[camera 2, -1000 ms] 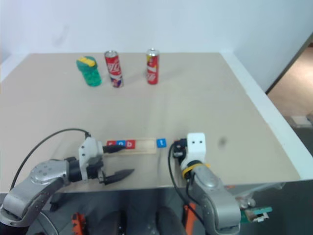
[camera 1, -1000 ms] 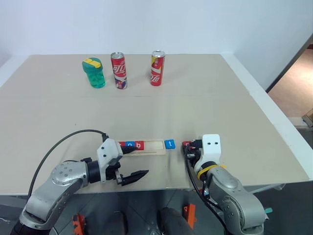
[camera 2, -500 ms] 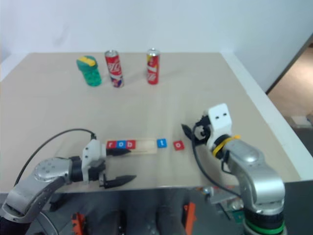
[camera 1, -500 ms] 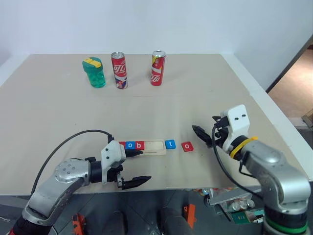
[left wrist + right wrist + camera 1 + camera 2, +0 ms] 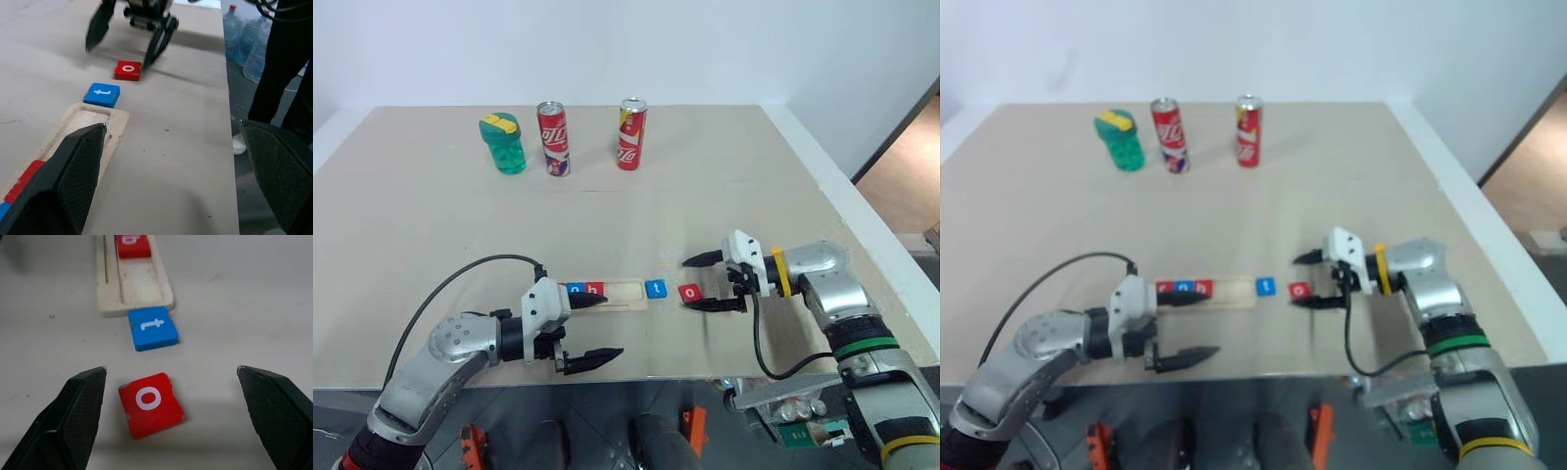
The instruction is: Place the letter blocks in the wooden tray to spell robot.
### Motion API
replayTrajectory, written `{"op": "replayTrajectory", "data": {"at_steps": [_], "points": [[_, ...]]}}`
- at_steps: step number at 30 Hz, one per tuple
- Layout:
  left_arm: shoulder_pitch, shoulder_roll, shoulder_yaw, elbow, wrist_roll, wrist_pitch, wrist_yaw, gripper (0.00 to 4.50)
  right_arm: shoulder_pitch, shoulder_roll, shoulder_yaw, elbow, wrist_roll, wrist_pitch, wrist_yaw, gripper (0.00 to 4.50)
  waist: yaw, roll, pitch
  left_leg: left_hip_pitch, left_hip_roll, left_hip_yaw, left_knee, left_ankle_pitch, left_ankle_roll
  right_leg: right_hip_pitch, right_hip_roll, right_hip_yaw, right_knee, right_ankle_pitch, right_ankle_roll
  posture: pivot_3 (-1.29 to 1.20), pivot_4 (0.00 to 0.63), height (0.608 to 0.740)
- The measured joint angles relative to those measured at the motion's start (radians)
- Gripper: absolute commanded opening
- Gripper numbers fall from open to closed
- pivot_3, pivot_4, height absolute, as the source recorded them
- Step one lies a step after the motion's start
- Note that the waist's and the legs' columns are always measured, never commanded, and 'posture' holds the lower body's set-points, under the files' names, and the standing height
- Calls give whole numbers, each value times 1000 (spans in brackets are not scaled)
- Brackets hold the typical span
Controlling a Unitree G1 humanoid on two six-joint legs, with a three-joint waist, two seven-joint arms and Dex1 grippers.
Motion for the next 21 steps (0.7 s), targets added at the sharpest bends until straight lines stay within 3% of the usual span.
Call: {"op": "replayTrajectory", "data": {"at_steps": [3, 7, 10, 16, 17, 19, 21], "points": [[10, 0, 1, -7, 0, 0, 11, 4500, -2, 14, 0, 74, -18, -60, 5, 4177, 1, 0, 0, 0, 0, 0, 1, 0, 0, 1, 0, 0, 0, 0, 0, 0, 150, 740], [22, 0, 1, -11, 0, 1, 27, 4500, 2, 29, -5, 91, -19, -97, -2, 3406, 1, 0, 0, 2, 0, 0, 4, 0, 0, 2, 0, 0, 0, 1, 1, 0, 150, 740], [29, 1, 2, -13, 0, 1, 30, 4500, 40, 43, -28, 64, -7, -63, -46, 3406, 0, 0, 0, 7, 1, -1, 4, 0, 0, 7, 1, 0, 0, 1, -1, 0, 150, 740], [37, 3, 6, -18, -1, 2, 35, 4500, 211, 54, -91, -213, 23, 177, -242, 3406, 1, 0, 0, 15, 0, 1, 5, 0, 0, 13, 0, 3, 1, -1, -4, 0, 150, 740], [41, 4, 7, -18, 0, 4, 36, 4500, 323, 55, -120, -385, 26, 268, -333, 3262, 3, -1, -1, 15, 0, 0, 4, 0, -1, 13, 0, 2, 1, -2, -4, 0, 150, 740], [43, 4, 8, -17, -1, 4, 36, 4500, 346, 55, -124, -419, 29, 286, -351, 3262, 4, -1, -1, 15, 0, 0, 4, 0, -1, 14, 0, 2, 1, -3, -4, 0, 150, 740], [42, 4, 8, -17, -1, 8, 36, 4500, 388, 56, -129, -489, 33, 324, -387, 2915, 5, -2, -2, 15, 1, 0, 4, -1, -3, 14, 0, 2, 1, -3, -4, 0, 150, 740]]}}
